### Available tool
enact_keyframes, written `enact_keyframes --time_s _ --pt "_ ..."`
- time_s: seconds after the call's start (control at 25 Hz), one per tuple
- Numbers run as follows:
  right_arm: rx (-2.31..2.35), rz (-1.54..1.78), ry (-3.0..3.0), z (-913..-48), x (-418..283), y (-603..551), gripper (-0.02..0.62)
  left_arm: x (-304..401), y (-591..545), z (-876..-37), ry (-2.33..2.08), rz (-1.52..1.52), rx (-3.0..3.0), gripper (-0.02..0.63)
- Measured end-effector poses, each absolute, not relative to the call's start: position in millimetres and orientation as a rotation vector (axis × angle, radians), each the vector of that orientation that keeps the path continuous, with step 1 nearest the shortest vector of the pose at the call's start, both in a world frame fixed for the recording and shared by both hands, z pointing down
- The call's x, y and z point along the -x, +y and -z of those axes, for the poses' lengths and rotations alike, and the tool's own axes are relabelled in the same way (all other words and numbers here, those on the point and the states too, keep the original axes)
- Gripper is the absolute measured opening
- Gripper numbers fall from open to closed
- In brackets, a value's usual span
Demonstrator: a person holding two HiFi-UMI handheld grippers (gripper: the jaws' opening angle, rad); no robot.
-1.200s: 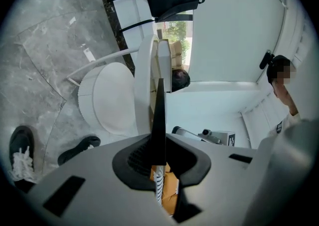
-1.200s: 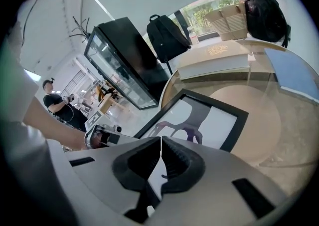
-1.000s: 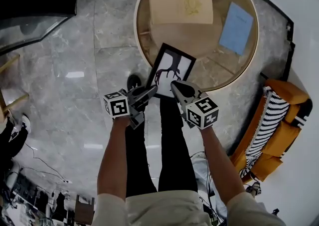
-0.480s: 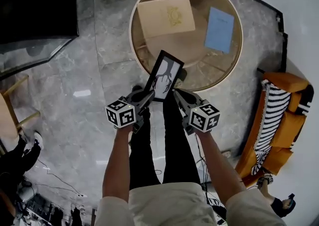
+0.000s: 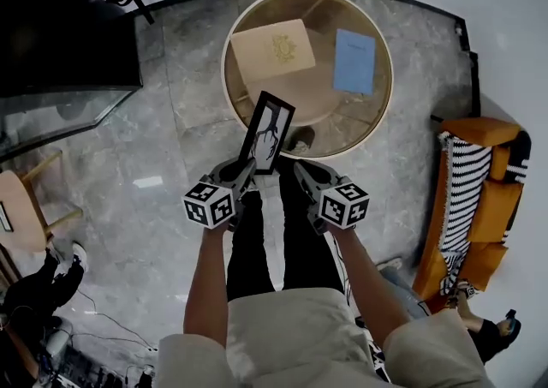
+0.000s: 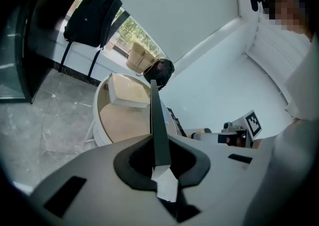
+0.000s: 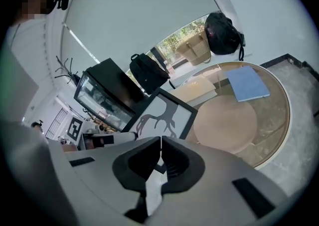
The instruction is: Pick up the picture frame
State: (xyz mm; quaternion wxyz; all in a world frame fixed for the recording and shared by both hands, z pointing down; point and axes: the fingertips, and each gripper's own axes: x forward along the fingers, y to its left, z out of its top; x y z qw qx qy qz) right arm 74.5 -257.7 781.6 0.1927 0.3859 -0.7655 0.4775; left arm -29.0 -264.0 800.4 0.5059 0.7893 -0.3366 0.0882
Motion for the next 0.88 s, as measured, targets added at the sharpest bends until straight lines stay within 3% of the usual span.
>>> enact_keyframes --time_s 0.88 --pt "-1.320 -1.214 -2.230 -627.5 -73.2 -260.4 0.035 60.2 -254.7 -617.3 -0.907 -0.115 -2.006 0.044"
